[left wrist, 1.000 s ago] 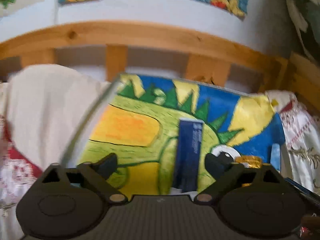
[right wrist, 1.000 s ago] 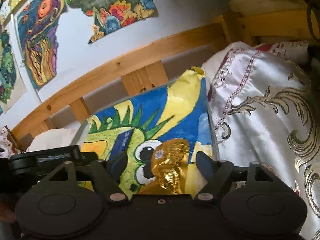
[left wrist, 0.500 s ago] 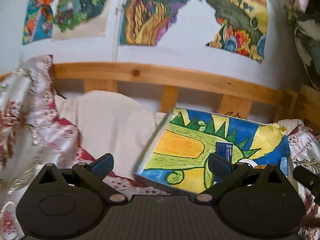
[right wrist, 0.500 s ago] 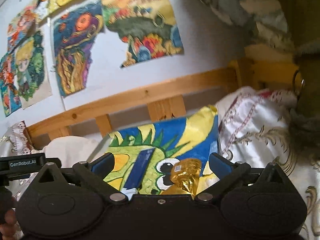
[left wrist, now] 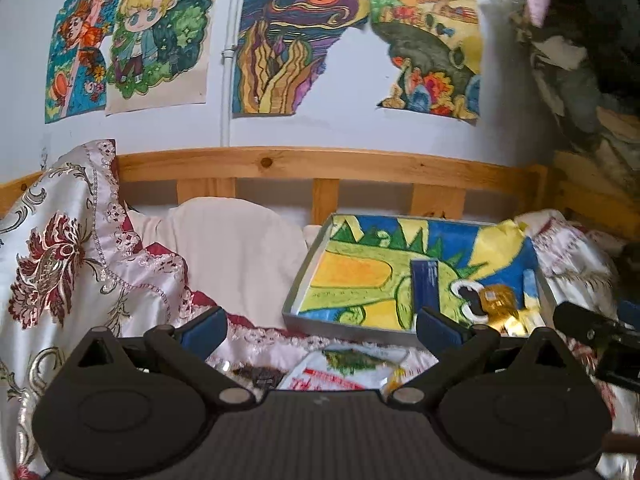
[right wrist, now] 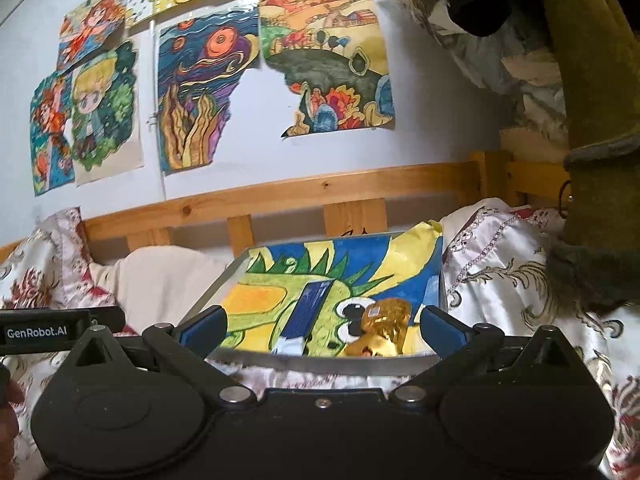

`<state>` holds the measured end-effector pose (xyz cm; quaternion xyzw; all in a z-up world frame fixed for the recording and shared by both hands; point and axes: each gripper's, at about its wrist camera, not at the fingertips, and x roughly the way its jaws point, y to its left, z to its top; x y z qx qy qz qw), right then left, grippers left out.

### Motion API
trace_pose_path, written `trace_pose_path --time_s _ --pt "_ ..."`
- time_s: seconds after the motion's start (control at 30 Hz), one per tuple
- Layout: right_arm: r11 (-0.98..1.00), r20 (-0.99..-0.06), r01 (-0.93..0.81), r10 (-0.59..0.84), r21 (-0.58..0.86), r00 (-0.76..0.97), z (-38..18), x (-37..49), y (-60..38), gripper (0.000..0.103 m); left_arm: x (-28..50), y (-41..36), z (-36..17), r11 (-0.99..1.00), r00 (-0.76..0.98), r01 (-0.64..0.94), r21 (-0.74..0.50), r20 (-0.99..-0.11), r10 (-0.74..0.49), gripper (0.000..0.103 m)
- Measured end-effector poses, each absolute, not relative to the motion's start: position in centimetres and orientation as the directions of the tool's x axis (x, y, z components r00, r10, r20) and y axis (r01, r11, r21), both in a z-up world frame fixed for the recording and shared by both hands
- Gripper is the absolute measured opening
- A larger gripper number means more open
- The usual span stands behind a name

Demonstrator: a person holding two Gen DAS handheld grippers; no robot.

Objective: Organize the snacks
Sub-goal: 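Move both tools back toward the remaining snacks beside the tray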

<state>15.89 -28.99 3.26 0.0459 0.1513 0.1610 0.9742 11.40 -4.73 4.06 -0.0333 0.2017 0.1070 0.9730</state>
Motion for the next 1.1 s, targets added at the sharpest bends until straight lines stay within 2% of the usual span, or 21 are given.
trace_pose_path --time_s 0.4,0.57,0.83,1.1 --pt "0.964 -0.306 -0.171 0.228 0.203 0.924 3.7 9.0 -30.2 0.102 5.5 -3.1 2.8 0.992 0.886 -0.128 -0.005 -0.45 0.112 0.102" --pt "0.958 -0.361 -0.155 0.237 0.242 0.902 3.5 6.2 -30.5 0.102 4.3 -2.3 2.5 0.992 0.868 -0.123 -0.002 -0.485 0.107 0.102" --pt "0.965 -0.416 -0.222 0.261 0.139 0.871 3.1 2.0 -29.0 0.102 2.6 -1.5 2.6 0.994 0.86 -0.108 -0.005 -0.502 0.091 0.102" --pt "0.971 -0.474 -0.214 0.238 0.105 0.848 2.3 1.2 -28.3 0.102 1.7 -0.6 2.3 0.993 0.839 -0.115 -0.007 -0.536 0.093 0.102"
